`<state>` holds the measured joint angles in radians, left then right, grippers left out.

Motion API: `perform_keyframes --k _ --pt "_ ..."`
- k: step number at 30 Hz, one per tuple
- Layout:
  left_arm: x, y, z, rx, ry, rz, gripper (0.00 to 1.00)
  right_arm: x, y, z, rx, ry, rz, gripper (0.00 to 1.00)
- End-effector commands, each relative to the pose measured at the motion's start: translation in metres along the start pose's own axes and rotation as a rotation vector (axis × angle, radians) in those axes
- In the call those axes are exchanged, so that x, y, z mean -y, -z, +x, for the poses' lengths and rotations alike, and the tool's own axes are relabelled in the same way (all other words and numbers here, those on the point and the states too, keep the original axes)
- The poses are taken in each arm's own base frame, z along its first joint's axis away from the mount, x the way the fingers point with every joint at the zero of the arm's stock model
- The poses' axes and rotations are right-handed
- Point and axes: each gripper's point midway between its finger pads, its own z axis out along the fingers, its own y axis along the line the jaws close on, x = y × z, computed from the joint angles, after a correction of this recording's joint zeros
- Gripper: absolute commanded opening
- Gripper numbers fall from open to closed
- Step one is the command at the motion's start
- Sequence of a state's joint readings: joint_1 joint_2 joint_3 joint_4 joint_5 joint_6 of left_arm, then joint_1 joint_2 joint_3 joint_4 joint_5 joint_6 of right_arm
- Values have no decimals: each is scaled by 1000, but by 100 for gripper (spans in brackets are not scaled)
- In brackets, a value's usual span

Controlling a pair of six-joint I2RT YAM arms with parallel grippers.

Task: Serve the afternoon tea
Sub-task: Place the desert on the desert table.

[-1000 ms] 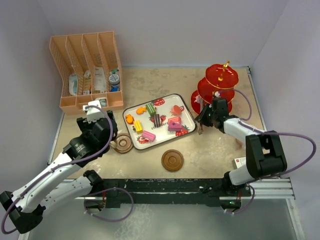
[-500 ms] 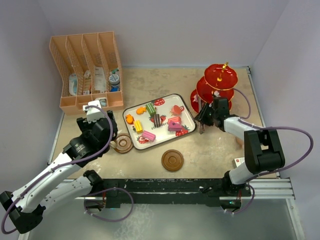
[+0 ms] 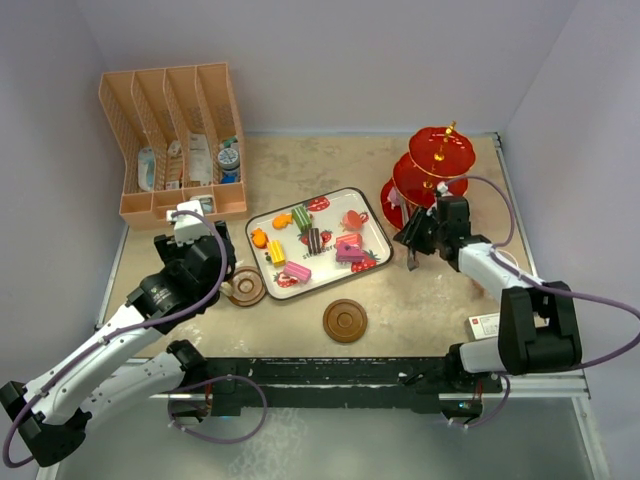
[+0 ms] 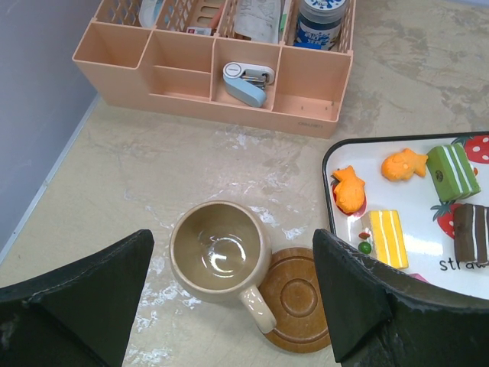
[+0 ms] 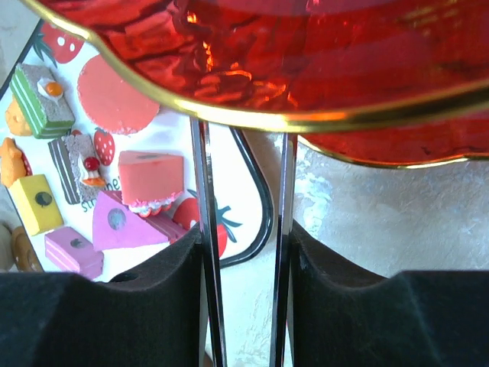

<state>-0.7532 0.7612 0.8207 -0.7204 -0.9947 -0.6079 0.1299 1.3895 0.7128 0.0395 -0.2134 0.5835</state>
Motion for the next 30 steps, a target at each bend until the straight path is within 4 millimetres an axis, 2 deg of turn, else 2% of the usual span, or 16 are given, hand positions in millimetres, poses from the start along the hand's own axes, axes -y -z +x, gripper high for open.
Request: perform_keyframes --k 1,12,30 --pt "2 0 -6 15 12 9 83 -6 11 2 0 28 -36 40" --pt "1 1 -7 17 18 12 83 3 26 26 -36 4 -20 40" --pt "-3 3 -11 34 30 0 83 -7 63 67 -169 91 -126 38"
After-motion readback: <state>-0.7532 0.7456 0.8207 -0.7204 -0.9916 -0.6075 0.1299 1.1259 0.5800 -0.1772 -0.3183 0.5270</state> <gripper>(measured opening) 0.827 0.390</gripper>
